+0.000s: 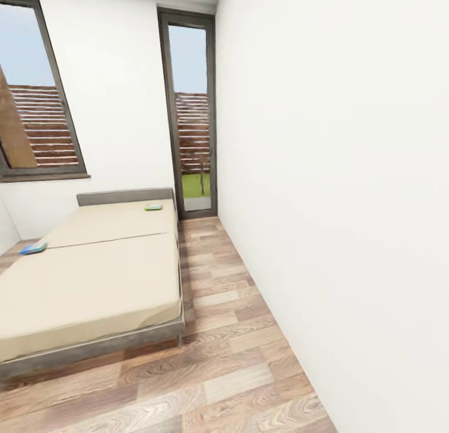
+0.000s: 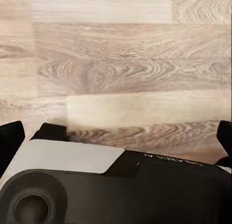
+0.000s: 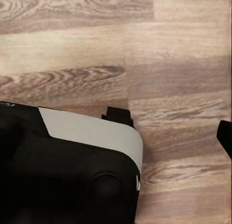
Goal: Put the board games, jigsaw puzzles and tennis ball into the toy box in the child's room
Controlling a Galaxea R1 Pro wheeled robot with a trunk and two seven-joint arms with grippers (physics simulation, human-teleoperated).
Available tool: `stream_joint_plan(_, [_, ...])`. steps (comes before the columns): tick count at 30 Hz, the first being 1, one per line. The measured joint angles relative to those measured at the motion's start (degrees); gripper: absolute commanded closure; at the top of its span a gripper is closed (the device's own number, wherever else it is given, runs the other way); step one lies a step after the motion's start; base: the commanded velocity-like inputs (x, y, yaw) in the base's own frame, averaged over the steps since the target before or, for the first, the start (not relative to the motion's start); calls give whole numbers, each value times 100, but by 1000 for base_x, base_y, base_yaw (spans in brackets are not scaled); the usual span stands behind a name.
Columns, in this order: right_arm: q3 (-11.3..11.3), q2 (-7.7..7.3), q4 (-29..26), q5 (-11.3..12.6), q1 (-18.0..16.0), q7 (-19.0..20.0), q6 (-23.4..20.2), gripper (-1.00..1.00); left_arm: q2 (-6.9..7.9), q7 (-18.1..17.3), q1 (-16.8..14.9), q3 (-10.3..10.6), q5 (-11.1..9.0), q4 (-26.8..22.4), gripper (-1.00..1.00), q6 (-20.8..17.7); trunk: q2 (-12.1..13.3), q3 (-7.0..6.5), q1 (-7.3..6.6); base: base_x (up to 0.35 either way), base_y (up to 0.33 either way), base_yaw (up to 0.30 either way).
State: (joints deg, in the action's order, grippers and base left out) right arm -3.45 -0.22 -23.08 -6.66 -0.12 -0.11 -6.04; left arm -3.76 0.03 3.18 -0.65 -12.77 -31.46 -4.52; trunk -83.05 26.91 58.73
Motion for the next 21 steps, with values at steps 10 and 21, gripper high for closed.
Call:
stream_joint_plan(10, [-204, 91, -2044, -223, -40, 3, -1555, -100, -50, 14, 5, -5, -1130, -2253, -100, -1312, 0, 18, 0, 0, 0, 300])
stream_joint_plan(21, [-615, 159, -3765, -278, -236, 7, -2616, -100, -74, 24, 6, 1, -1629, -4087, -100, -1958, 0, 43, 0, 0, 0, 300])
